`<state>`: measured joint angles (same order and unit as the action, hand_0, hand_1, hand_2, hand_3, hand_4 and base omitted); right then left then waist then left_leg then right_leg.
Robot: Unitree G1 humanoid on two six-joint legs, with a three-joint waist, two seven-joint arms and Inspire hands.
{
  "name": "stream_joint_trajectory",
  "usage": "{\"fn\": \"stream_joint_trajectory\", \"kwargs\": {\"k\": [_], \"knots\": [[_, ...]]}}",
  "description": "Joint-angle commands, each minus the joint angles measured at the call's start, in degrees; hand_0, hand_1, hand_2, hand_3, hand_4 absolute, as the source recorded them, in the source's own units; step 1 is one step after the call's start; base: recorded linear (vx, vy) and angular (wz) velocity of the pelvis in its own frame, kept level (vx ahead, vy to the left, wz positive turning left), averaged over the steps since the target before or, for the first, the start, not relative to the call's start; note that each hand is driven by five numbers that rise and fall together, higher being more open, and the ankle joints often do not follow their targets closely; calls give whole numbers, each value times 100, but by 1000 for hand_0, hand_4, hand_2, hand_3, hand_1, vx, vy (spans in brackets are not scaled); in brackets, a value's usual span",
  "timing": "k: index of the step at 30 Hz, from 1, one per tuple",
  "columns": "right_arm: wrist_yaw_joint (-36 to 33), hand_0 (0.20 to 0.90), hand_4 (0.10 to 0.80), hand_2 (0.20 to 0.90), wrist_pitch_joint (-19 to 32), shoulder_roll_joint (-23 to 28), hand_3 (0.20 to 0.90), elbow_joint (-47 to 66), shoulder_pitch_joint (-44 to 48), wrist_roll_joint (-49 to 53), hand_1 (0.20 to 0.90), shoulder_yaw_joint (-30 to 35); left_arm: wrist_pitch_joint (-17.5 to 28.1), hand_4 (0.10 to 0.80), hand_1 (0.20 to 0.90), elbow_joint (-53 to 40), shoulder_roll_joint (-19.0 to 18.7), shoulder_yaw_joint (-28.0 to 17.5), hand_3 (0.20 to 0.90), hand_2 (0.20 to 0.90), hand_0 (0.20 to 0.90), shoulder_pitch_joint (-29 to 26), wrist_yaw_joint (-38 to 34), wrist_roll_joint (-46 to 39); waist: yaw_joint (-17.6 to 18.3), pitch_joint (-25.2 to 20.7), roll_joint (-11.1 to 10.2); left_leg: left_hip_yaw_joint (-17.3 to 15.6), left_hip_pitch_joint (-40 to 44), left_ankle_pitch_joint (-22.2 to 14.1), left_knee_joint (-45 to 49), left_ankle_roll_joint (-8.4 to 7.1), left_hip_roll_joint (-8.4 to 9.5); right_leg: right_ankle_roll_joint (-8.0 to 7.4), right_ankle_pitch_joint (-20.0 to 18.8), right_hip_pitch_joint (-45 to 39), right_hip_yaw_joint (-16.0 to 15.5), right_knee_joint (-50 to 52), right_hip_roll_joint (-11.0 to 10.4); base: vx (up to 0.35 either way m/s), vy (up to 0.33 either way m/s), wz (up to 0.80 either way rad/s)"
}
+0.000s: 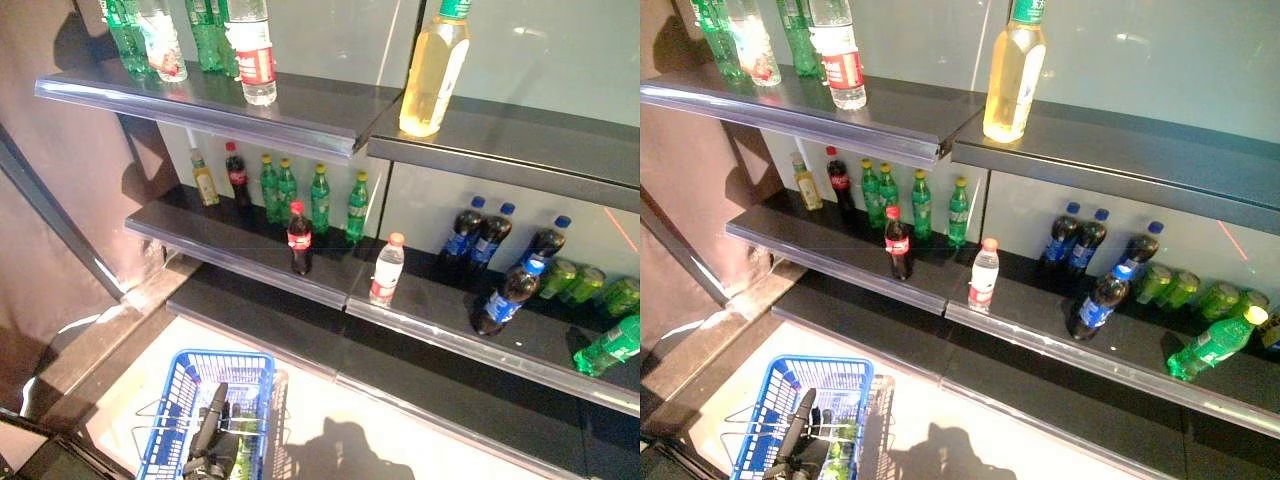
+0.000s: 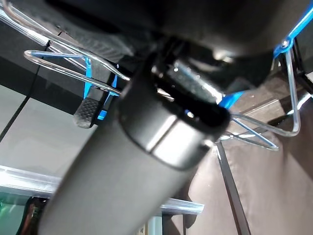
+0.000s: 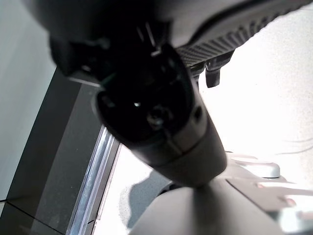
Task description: Pick up the drink and place into the basket.
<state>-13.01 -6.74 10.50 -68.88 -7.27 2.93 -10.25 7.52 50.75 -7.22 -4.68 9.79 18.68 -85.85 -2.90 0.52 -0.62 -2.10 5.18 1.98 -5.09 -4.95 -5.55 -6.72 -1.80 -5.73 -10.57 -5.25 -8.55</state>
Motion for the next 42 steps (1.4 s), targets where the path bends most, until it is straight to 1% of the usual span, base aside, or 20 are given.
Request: {"fn": "stream_joint_trajectory", "kwargs": {"k": [1, 4, 13, 16, 22, 23, 25, 29, 30, 31, 33, 35, 36, 37, 38, 39, 41, 42], "knots": [[33, 900, 800, 900, 137, 136, 900, -305, 250, 156, 900, -26, 197, 100, 300, -649, -99, 21, 200, 300, 300, -857, 1046, 201, -64, 76, 183, 62, -159, 47, 9, 201, -5, 98, -267, 13, -158, 25, -150, 0, 0, 0], [21, 900, 800, 900, 110, 139, 900, -357, 268, 142, 900, -20, 129, 100, 300, -627, -96, 17, 200, 300, 300, -866, 1137, 143, -64, 67, 182, 50, -167, 51, 9, 200, -7, 103, -272, 24, -150, 25, -148, 0, 0, 0], [14, 900, 800, 900, 75, 145, 900, -528, 291, 159, 900, 51, 227, 100, 300, -508, -82, 23, 200, 300, 300, -894, 1185, 109, -67, 70, 170, 37, -154, 44, 9, 205, -5, 105, -278, 16, -161, 25, -147, 0, 0, 0], [-53, 900, 800, 900, -55, 152, 900, -608, 304, 96, 900, 98, 224, 100, 300, -492, -79, 5, 200, 300, 300, -907, 1181, 110, -69, 70, 174, 32, -156, 43, 9, 209, 0, 101, -281, 21, -160, 25, -149, 0, 0, 0], [-539, 900, 800, 900, -204, 231, 900, -768, 358, 177, 900, 220, 196, 100, 300, -466, -110, 17, 200, 300, 300, -920, 1193, 118, -99, 80, 176, 43, -160, 44, 9, 208, 3, 95, -285, 16, -180, 25, -150, 0, 0, 0], [-703, 900, 800, 900, -131, 260, 900, -756, 380, 143, 900, 267, 191, 100, 300, -480, -110, 26, 200, 300, 300, -928, 1164, 126, -106, 82, 173, 53, -158, 46, 9, 206, 3, 93, -290, 12, -182, 25, -149, 0, 0, 0], [-799, 900, 800, 900, -79, 285, 900, -686, 401, 101, 900, 266, 187, 100, 300, -508, -114, 37, 200, 300, 300, -922, 1136, 135, -114, 86, 167, 53, -151, 45, 9, 209, 3, 92, -295, 4, -185, 25, -151, 0, 0, 0], [-1339, 900, 800, 900, 51, 343, 900, -314, 460, 148, 900, 228, 157, 100, 300, -626, -139, 54, 200, 300, 300, -882, 1045, 157, -125, 104, 145, 56, -146, 52, 9, 220, 8, 95, -318, 0, -176, 25, -153, 0, 0, 0], [-1339, 900, 800, 900, 51, 343, 900, -314, 460, 148, 900, 228, 157, 100, 300, -626, -139, 54, 200, 300, 300, -882, 1045, 157, -125, 104, 145, 56, -146, 52, 9, 220, 8, 95, -318, 0, -176, 25, -153, 0, 0, 0], [-1753, 900, 800, 900, 180, 393, 900, 91, 517, 199, 900, 201, 144, 100, 300, -747, -165, 76, 200, 300, 300, -846, 963, 155, -130, 109, 122, 42, -148, 59, 9, 228, 4, 94, -338, 2, -167, 25, -155, 0, 0, 0], [-1888, 900, 800, 900, 204, 407, 900, 293, 516, 165, 900, 188, 156, 100, 300, -794, -161, 87, 200, 300, 300, -828, 938, 152, -125, 113, 117, 39, -149, 62, 9, 232, 2, 94, -344, 5, -165, 25, -155, 0, 0, 0], [-2104, 900, 800, 900, 89, 441, 900, 1110, 496, 78, 900, 95, 191, 100, 300, -972, -131, 123, 200, 300, 300, -747, 848, 181, -117, 124, 96, 24, -148, 70, 9, 237, -4, 90, -363, 3, -163, 25, -159, 0, 0, 0], [-2104, 900, 800, 900, 89, 441, 900, 1110, 496, 78, 900, 95, 191, 100, 300, -972, -131, 123, 200, 300, 300, -747, 848, 181, -117, 124, 96, 24, -148, 70, 9, 237, -4, 90, -363, 3, -163, 25, -159, 0, 0, 0], [-2161, 900, 800, 900, -15, 452, 900, 1529, 473, 9, 900, 30, 204, 100, 300, -1041, -114, 129, 200, 300, 300, -708, 811, 200, -110, 128, 88, 21, -148, 72, 9, 242, -3, 89, -368, 4, -165, 25, -162, 0, 0, 0], [-2156, 900, 800, 900, -144, 482, 900, 2056, 428, -44, 900, -29, 212, 100, 300, -1141, -95, 124, 200, 300, 300, -653, 760, 226, -95, 129, 80, 19, -150, 76, 9, 248, -3, 87, -375, 7, -164, 25, -164, 0, 0, 0], [-2079, 900, 800, 900, -307, 506, 900, 2815, 330, -138, 900, -88, 211, 100, 300, -1351, -60, 93, 200, 300, 300, -564, 628, 284, -72, 134, 58, 16, -153, 80, 9, 253, -2, 85, -379, 11, -164, 25, -166, 0, 0, 0], [-1962, 900, 800, 900, -280, 522, 900, 3225, 230, -306, 900, -128, 217, 100, 300, -1464, -28, 76, 200, 300, 300, -479, 581, 322, -56, 128, 40, 18, -154, 85, 9, 258, 3, 84, -383, 11, -160, 25, -164, 5, -1, 2], [-1807, 900, 800, 900, -308, 549, 900, 3691, 122, -436, 900, -167, 210, 100, 300, -1585, 2, 48, 200, 300, 300, -387, 534, 366, -38, 122, 24, 7, -156, 90, 9, 257, 0, 79, -385, 14, -158, 25, -168, 10, 1, 4]]}}
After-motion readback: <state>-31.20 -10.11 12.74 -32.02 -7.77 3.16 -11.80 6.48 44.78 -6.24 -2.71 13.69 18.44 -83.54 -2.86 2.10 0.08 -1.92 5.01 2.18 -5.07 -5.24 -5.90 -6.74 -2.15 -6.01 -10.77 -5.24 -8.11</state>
